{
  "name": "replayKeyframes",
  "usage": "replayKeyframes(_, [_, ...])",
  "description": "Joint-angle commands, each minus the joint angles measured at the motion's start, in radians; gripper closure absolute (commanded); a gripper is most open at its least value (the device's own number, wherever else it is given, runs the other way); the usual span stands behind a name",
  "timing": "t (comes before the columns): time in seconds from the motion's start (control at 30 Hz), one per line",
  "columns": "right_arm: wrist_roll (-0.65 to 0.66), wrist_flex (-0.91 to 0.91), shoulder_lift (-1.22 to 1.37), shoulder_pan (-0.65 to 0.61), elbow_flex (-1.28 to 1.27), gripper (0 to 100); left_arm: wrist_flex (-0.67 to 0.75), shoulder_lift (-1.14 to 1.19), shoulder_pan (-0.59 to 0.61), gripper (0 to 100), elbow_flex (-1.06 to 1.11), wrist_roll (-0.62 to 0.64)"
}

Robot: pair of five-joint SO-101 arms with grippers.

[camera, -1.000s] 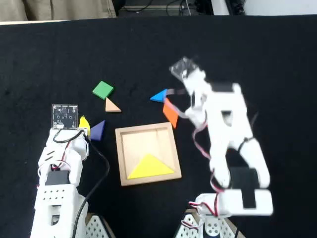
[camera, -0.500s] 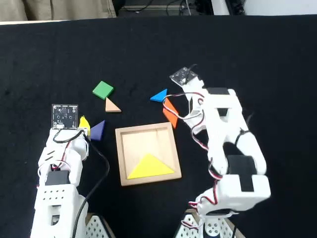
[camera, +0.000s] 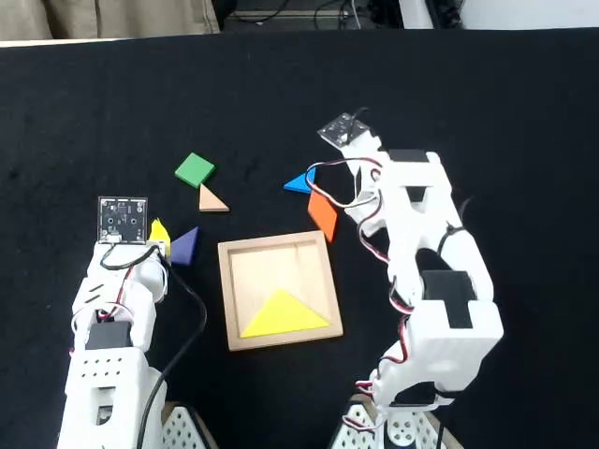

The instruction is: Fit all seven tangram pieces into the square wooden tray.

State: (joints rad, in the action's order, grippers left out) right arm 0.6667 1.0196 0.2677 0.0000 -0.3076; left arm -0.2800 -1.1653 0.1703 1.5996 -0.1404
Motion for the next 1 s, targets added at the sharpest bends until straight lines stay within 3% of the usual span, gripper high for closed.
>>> replayKeyframes(0.0, [0.018, 0.011, 0.002, 0.000, 0.024, 75.7, 0.021, -0.003, -0.010, 88, -0.002, -0.009])
replayKeyframes(0.37, [0.178, 0.058, -0.099, -0.003, 0.024, 70.1, 0.021, -0.005, -0.010, 88, -0.002, -0.009])
replayKeyframes(0.73, [0.180, 0.054, 0.151, 0.005, 0.185, 70.1, 0.021, -0.005, -0.010, 88, -0.002, -0.009])
replayKeyframes(0.97, [0.180, 0.140, 0.093, -0.002, 0.245, 70.1, 0.021, -0.005, -0.010, 88, -0.002, -0.009])
